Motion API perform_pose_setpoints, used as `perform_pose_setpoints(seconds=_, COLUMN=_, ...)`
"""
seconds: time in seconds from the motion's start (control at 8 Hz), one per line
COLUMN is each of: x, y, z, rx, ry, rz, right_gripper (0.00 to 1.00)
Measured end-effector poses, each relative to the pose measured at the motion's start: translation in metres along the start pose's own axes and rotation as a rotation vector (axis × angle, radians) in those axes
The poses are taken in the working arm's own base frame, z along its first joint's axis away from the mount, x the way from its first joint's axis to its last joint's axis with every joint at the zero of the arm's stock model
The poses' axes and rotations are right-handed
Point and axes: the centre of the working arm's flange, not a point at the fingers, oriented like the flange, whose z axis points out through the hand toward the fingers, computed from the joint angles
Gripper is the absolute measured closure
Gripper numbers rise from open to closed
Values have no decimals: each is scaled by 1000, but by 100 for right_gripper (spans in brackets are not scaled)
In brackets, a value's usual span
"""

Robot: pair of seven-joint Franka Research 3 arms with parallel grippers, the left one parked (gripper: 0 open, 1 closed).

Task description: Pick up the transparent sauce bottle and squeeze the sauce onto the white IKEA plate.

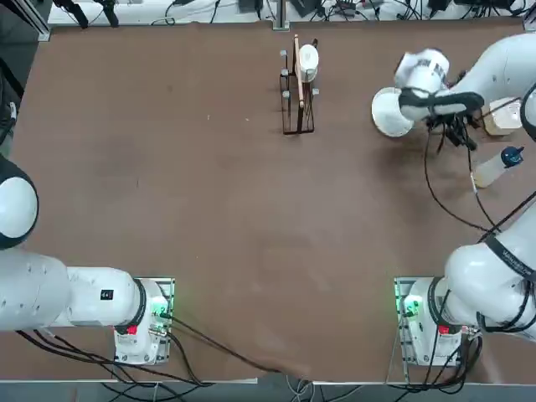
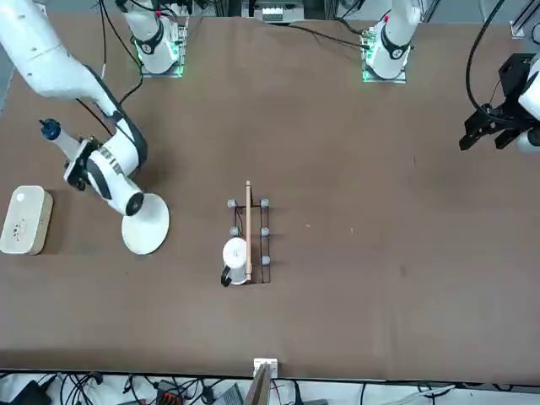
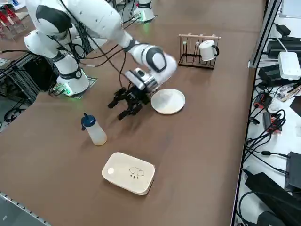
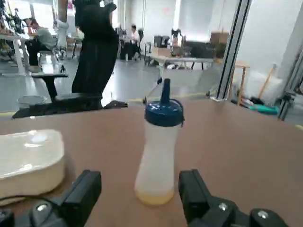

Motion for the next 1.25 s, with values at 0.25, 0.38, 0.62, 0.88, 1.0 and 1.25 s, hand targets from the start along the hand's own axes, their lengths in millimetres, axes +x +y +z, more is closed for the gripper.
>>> perform_pose_setpoints(seconds=0.25, x=34, y=-18, z=-71, rx=-7, ry=-158, rz=-102, right_gripper=0)
perform_pose_setpoints(seconds=0.38, x=50, y=-24, z=-101, rx=1, ry=-242, rz=-186, right_gripper=0)
perform_pose_setpoints(seconds=0.62, x=62, y=-26, z=-130, rx=18, ry=-382, rz=-412, right_gripper=0)
perform_pose_setpoints(seconds=0.88, x=66, y=-31, z=-147, rx=76, ry=-540, rz=-644, right_gripper=0)
perform_pose_setpoints(seconds=1.0, x=75, y=-35, z=-155, rx=112, ry=-615, rz=-760, right_gripper=0)
perform_pose_setpoints(seconds=1.25, x=103, y=-45, z=-170, rx=202, ry=-740, rz=-971, right_gripper=0)
